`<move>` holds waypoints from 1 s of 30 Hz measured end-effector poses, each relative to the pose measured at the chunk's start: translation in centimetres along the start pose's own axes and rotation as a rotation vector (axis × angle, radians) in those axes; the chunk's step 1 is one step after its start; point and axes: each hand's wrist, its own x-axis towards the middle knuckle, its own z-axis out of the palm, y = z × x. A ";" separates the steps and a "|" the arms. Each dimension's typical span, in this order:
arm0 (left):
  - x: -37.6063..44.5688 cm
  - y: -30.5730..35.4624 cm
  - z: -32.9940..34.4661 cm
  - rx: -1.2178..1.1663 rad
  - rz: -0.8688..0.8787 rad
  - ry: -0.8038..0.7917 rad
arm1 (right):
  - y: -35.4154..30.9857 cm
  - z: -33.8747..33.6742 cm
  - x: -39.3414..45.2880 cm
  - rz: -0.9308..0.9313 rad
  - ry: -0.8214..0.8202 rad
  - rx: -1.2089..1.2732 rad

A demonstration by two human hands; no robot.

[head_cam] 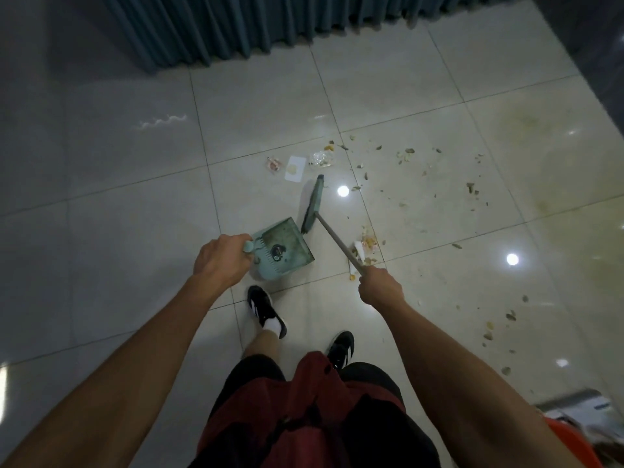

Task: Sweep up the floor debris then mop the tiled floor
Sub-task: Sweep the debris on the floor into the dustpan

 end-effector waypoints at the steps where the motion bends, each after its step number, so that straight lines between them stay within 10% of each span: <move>1: 0.6 -1.2 -0.4 -0.018 -0.015 -0.002 | -1.5 -0.3 0.6 -0.011 0.000 -0.002; 30: 24.9 -21.5 -16.6 -0.112 -0.155 -0.014 | -33.1 -11.9 18.9 -0.051 -0.077 0.117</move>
